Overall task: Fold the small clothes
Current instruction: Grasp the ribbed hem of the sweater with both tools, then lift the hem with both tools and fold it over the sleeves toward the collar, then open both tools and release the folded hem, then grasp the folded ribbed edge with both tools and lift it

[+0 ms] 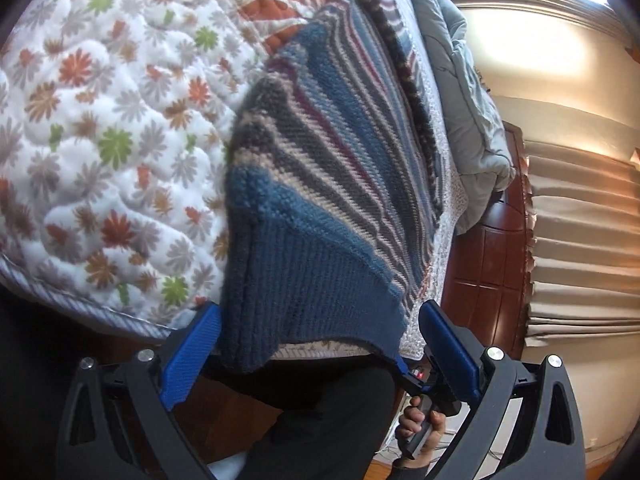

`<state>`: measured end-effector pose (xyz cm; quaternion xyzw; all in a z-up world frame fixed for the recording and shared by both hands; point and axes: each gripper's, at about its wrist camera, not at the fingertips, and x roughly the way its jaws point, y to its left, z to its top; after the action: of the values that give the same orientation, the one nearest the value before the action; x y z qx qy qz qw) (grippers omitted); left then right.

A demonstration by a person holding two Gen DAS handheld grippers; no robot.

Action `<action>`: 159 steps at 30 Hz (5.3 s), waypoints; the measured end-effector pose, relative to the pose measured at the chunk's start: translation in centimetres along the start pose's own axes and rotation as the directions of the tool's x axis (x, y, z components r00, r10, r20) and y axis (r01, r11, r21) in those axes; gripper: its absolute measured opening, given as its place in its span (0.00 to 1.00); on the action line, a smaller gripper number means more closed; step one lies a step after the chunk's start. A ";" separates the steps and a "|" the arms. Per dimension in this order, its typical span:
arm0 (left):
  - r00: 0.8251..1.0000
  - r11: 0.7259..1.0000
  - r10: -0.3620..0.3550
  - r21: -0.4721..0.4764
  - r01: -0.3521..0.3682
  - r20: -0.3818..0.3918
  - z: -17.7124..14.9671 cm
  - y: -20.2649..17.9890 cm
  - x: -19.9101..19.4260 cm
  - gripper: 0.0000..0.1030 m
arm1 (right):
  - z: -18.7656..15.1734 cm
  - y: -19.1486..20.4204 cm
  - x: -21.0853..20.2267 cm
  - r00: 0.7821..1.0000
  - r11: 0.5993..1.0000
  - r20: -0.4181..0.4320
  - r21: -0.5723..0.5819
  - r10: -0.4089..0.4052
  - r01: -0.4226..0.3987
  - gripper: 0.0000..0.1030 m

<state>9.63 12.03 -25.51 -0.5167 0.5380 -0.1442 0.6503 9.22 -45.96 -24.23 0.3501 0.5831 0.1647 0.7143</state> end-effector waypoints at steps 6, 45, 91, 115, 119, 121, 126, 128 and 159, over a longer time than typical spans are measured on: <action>0.997 0.997 0.067 0.045 -0.066 -0.024 -0.4 -0.2 0.7 0.96 | 0.2 -0.2 0.9 1.000 0.999 -0.019 0.031 -0.016 0.017 0.72; 0.998 0.996 -0.030 0.084 0.026 0.049 1.5 -2.5 -2.3 0.09 | 2.5 4.3 -0.9 0.997 0.993 0.013 -0.092 0.077 -0.075 0.08; 0.997 0.987 0.054 0.149 -0.062 0.055 33.1 -16.4 8.5 0.10 | 34.6 12.4 11.8 0.994 1.000 -0.105 -0.029 -0.014 0.011 0.33; 0.975 0.867 0.219 0.466 -0.173 -0.046 35.9 -18.6 11.0 0.64 | 38.6 15.8 13.4 0.980 0.898 -0.103 -0.426 -0.171 0.112 0.54; 0.960 0.841 0.279 0.492 -0.226 -0.036 36.8 -18.5 12.1 0.64 | 39.1 14.9 14.7 0.973 0.899 -0.145 -0.427 -0.178 0.101 0.56; 0.950 0.829 0.307 0.506 -0.239 -0.054 37.2 -18.6 12.7 0.64 | 38.9 14.7 14.9 0.972 0.898 -0.169 -0.433 -0.165 0.077 0.56; 0.921 0.770 0.387 0.565 -0.297 -0.042 37.8 -19.3 13.6 0.64 | 38.7 14.9 14.8 0.964 0.888 -0.211 -0.457 -0.163 0.050 0.56; 0.910 0.743 0.413 0.595 -0.306 -0.047 37.5 -19.5 14.0 0.45 | 38.6 15.0 14.7 0.962 0.886 -0.222 -0.461 -0.160 0.041 0.54; 0.946 0.731 0.193 0.605 -0.316 0.261 33.4 -20.7 8.3 0.07 | 36.2 18.6 11.3 0.977 0.789 -0.058 -0.601 -0.203 0.129 0.08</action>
<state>48.74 14.37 -16.75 -0.1963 0.4613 -0.1804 0.8463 49.79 -36.82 -16.73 0.0458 0.5723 0.2960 0.7634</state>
